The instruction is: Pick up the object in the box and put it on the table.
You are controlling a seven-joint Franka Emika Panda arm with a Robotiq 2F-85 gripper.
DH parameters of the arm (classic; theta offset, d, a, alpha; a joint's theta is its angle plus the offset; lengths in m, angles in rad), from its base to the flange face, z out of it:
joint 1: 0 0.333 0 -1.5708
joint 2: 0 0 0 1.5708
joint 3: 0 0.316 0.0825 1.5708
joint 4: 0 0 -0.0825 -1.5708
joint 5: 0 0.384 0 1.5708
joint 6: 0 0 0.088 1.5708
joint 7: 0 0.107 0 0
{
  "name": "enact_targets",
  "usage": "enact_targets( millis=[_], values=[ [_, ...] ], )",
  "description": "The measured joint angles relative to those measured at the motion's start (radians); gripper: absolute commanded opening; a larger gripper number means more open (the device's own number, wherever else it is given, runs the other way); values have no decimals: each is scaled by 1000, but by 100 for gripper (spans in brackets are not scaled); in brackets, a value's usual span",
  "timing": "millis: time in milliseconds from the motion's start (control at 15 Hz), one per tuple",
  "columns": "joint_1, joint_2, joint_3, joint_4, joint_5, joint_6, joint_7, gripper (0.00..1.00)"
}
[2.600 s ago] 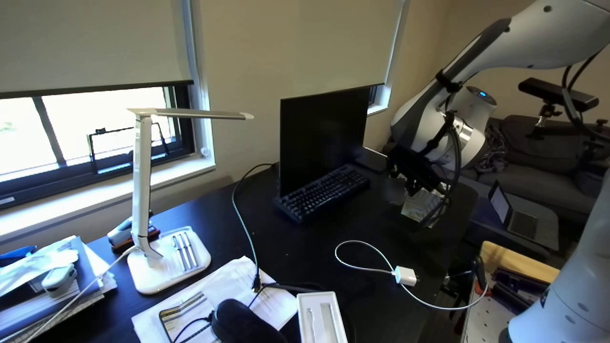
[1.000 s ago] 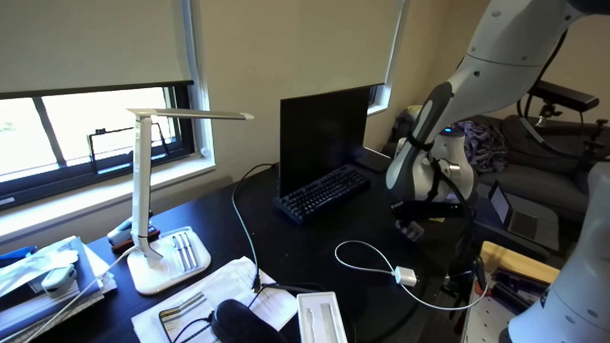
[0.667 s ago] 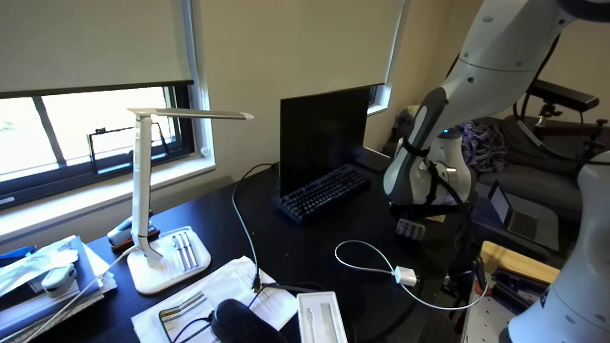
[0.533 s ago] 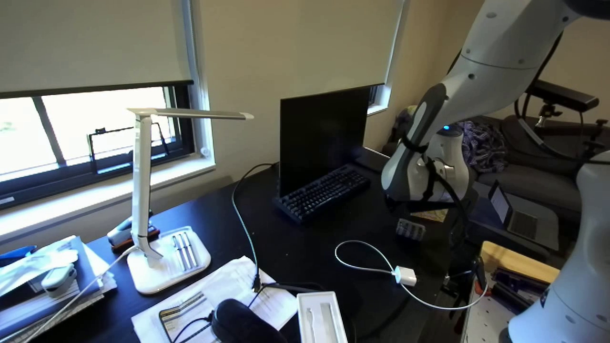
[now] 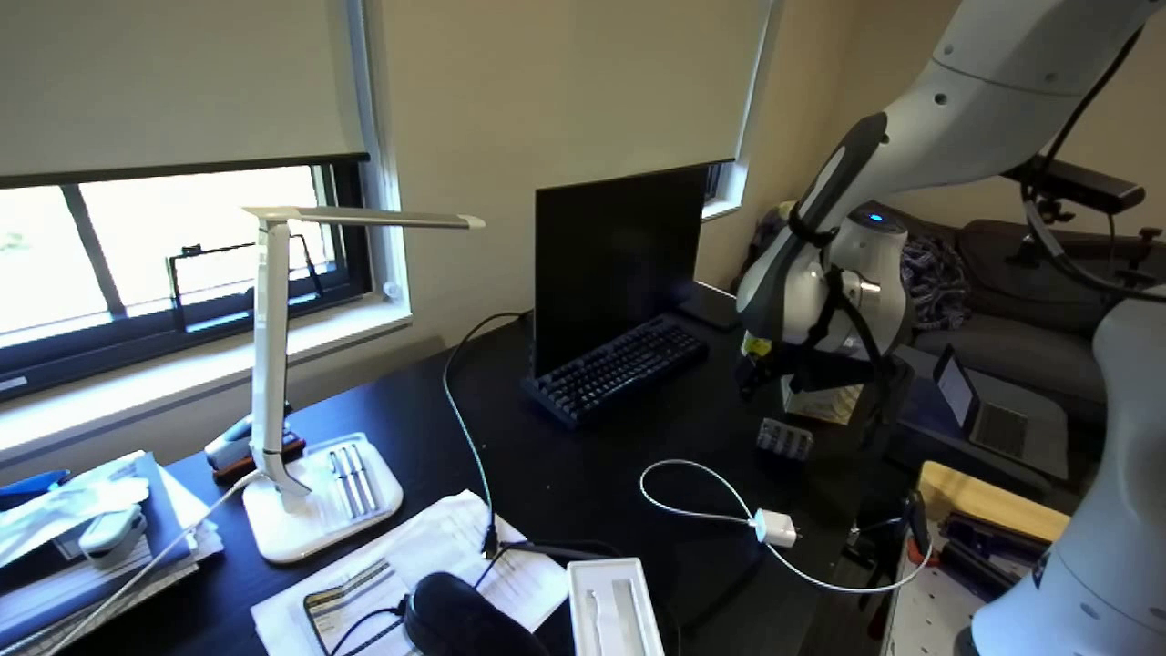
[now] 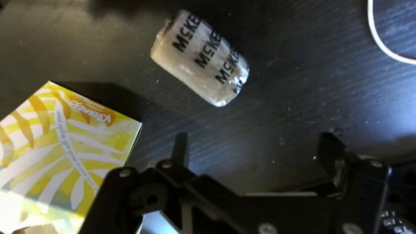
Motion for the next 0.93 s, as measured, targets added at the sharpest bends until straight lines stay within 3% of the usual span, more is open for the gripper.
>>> enact_targets(
  millis=[200, 467, 933],
  values=[
    [91, 1, -76, 1, 22, -124, -97, 100],
    [232, 1, -191, 2, -26, -260, -119, 100],
    [563, 39, -458, 0, -163, -327, 55, 100]
  ],
)
